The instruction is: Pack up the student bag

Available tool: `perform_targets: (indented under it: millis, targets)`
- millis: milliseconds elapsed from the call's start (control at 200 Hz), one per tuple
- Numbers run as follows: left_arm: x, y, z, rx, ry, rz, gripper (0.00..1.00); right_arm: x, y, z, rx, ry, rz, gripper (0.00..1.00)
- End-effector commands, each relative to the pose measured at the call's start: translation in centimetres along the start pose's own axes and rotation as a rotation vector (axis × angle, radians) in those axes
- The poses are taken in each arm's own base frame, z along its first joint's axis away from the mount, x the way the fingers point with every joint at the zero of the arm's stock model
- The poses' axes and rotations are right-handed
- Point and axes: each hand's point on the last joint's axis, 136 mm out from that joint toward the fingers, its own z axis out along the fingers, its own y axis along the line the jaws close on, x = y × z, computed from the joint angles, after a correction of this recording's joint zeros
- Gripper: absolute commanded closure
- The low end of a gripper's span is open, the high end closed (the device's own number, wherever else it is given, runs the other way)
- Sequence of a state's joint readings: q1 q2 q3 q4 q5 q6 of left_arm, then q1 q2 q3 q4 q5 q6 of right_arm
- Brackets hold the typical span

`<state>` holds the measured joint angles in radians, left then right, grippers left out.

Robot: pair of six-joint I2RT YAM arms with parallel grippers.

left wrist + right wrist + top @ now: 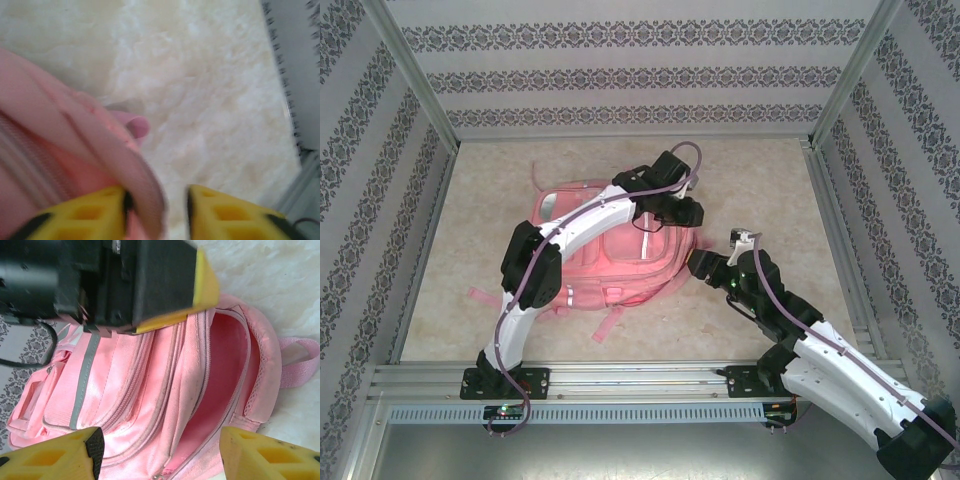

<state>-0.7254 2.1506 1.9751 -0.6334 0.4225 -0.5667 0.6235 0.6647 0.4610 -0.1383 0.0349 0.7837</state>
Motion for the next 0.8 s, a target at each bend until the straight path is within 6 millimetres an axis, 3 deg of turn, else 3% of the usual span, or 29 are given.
perform_targets:
  millis: [0,155,240,490,620,794]
  targets:
    - [-2.3,-4.9,-4.8,0.141,-0.096,0.062,0.47,-0.7,1.0,-0.7,-0.032,-0.004,-0.059,0.36]
    - [-0.8,-7.0,-10.1,0.242,-0.127,0.130,0.35,0.1,1.0,-1.2,-0.061,0.013,-0.127,0.37]
    - [0.9,-6.3,-12.8,0.227,-0.149,0.151,0.34,0.9,0.8,-1.4,-0.064,0.047,-0.162,0.38]
    - [5.8,2.5,-18.0,0.068,-0.272,-0.031,0.33,4.3,1.4,-0.5,-0.092,0.177,-0.230,0.45]
    - [8.5,5.8,-20.5,0.044,-0.341,-0.156,0.29,6.1,2.5,0.2,-0.068,0.226,-0.332,0.45]
    - [12.6,10.7,-22.2,-0.064,-0.396,-0.429,0.26,9.5,3.7,1.2,-0.062,0.279,-0.427,0.47]
